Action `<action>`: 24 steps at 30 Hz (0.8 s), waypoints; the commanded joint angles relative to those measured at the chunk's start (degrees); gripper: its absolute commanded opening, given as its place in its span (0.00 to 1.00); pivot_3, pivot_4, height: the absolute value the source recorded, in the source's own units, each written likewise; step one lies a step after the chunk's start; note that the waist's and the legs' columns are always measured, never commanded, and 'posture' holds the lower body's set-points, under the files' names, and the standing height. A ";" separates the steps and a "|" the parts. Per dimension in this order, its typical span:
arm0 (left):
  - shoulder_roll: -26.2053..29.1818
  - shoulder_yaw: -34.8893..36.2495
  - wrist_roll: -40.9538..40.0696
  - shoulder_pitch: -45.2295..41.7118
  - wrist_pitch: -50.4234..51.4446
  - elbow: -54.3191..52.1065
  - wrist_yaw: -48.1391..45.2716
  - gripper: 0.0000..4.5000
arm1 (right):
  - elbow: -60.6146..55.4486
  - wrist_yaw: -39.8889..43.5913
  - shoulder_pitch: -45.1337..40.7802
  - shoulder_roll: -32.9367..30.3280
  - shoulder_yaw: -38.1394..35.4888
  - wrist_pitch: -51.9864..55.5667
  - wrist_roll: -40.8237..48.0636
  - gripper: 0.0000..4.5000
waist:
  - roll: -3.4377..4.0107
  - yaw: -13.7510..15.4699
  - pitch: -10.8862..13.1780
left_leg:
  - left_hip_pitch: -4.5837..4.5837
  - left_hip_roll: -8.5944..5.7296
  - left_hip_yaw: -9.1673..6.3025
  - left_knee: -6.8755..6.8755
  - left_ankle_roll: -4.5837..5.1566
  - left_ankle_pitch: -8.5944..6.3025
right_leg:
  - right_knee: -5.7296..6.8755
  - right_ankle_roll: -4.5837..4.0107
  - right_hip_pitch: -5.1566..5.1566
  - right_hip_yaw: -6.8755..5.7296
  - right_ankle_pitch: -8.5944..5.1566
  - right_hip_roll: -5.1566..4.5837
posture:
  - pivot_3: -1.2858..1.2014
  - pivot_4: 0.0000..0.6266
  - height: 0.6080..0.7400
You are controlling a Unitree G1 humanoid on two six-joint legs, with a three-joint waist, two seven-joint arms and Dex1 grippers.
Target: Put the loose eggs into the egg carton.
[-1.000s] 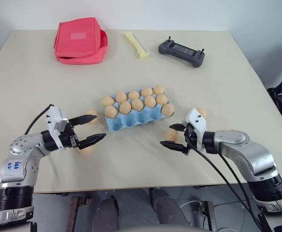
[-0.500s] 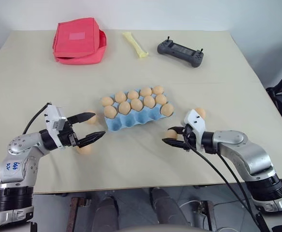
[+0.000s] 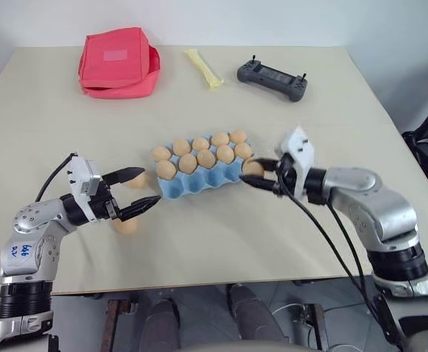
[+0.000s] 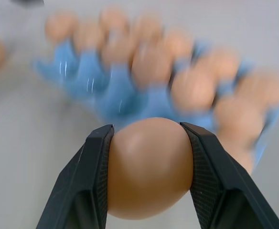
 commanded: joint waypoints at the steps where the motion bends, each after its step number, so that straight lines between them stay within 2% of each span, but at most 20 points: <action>1: -0.31 -0.17 -0.09 -1.11 -1.13 0.20 0.20 1.00 | 3.72 -1.42 -3.55 2.73 -0.39 -1.94 -0.81 0.40 | 0.00 0.00 0.00 | 0.00 0.00 0.00 -0.01 0.00 0.00 | 0.00 0.06 0.00 0.00 0.03 0.00 | 0.52 0.24 1.00; 6: -0.55 -0.24 -0.15 -0.98 -1.66 0.08 0.49 1.00 | 11.56 -1.16 -6.05 6.74 2.14 -7.12 -4.39 0.40 | 0.00 -0.01 0.00 | -0.01 0.00 -0.01 -0.06 -0.03 -0.04 | 0.01 0.21 -0.02 -0.02 0.11 0.00 | 0.52 0.24 1.00; 9: -0.53 -0.07 -0.21 -0.55 -1.94 -0.32 0.82 1.00 | 14.59 -0.63 -6.40 8.51 3.12 -9.30 -5.77 0.40 | 0.01 -0.04 0.00 | -0.02 0.00 -0.01 -0.12 -0.03 -0.07 | 0.01 0.81 -0.06 -0.05 0.43 0.00 | 0.52 0.24 1.00; 15: -0.37 0.14 -0.40 0.09 -2.35 -0.71 1.27 1.00 | 16.47 0.40 -6.79 9.79 3.72 -10.49 -6.91 0.40 | 0.02 -0.33 0.01 | -0.03 0.01 0.00 -0.15 -0.05 -0.09 | 0.01 0.81 -0.08 -0.06 0.43 0.00 | 0.52 0.24 1.00; 23: -0.59 -0.20 -0.23 -0.32 -2.74 -0.17 1.58 1.00 | 13.99 0.49 -6.44 8.80 2.79 -9.21 -7.08 1.00 | 0.02 -1.10 0.01 | -0.03 0.01 -0.01 -0.11 -0.05 -0.08 | 0.04 0.83 -0.07 -0.07 0.44 0.00 | 0.52 0.24 1.00; 24: -0.68 -0.33 -0.15 -0.48 -2.82 -0.03 1.61 1.00 | 13.43 0.29 -6.26 8.51 2.47 -8.95 -7.05 1.00 | 0.02 -1.20 0.01 | -0.03 0.01 -0.01 -0.11 -0.05 -0.08 | 0.04 0.83 -0.07 -0.07 0.44 0.00 | 0.52 0.24 1.00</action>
